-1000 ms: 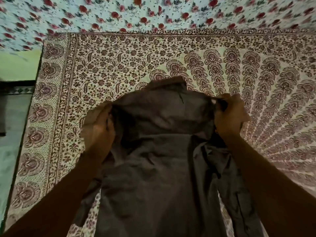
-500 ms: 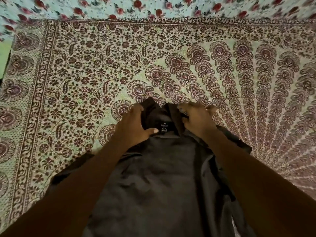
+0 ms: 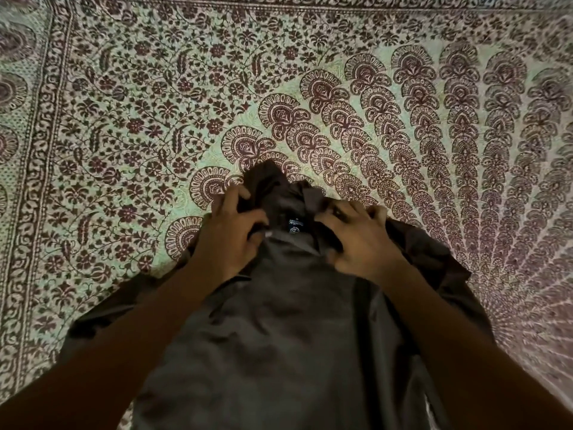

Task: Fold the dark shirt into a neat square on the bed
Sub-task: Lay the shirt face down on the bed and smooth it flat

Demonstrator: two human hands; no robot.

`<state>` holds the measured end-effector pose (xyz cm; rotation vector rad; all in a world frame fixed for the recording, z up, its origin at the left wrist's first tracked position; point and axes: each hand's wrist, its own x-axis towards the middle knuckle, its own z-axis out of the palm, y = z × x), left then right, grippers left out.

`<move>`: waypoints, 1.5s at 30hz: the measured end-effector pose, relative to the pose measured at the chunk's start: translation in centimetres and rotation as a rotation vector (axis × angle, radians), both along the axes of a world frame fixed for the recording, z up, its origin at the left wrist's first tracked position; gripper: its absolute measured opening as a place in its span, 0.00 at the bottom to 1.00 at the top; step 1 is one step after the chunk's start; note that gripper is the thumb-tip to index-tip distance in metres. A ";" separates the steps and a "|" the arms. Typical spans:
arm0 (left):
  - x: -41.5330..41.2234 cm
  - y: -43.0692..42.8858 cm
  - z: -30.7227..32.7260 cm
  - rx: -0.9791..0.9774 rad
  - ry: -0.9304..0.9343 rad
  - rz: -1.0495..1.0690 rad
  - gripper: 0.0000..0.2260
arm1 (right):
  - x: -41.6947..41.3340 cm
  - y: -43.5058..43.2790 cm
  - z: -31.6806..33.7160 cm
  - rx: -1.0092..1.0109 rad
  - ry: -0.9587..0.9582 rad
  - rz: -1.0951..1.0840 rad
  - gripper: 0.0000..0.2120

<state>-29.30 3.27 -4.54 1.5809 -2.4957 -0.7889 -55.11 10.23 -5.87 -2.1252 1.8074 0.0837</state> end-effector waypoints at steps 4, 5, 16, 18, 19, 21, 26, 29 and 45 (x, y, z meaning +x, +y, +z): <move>-2.0 -5.2 1.9 -0.052 0.155 0.249 0.13 | -1.2 -4.5 2.2 -0.129 -0.350 -0.291 0.13; -2.7 -7.1 2.5 -0.061 0.145 0.251 0.13 | -1.7 -6.3 2.8 -0.166 -0.429 -0.366 0.13; -3.6 -8.3 2.1 0.352 -0.110 0.401 0.64 | -1.3 -10.1 2.8 -0.062 0.143 -0.371 0.31; -3.5 -6.2 1.4 0.339 -0.169 0.331 0.61 | -2.0 -8.4 0.6 -0.009 0.196 -0.328 0.29; -3.9 -5.3 1.3 0.278 -0.187 0.293 0.57 | -2.8 -8.2 -0.2 -0.003 0.198 -0.360 0.26; -4.3 -3.1 1.5 0.054 -0.199 0.220 0.48 | -3.5 -8.3 -1.3 -0.002 0.168 -0.463 0.24; -3.4 2.0 2.7 -0.044 -0.263 -0.042 0.44 | -1.3 -7.0 -1.1 -0.225 0.192 -0.317 0.22; -0.7 1.6 2.7 0.223 -0.328 -0.046 0.22 | 0.1 -5.7 -1.8 -0.134 0.081 -0.048 0.24; 5.0 -6.4 0.7 -0.209 -0.309 0.005 0.20 | 6.9 -7.3 -3.1 -0.110 0.031 -0.037 0.30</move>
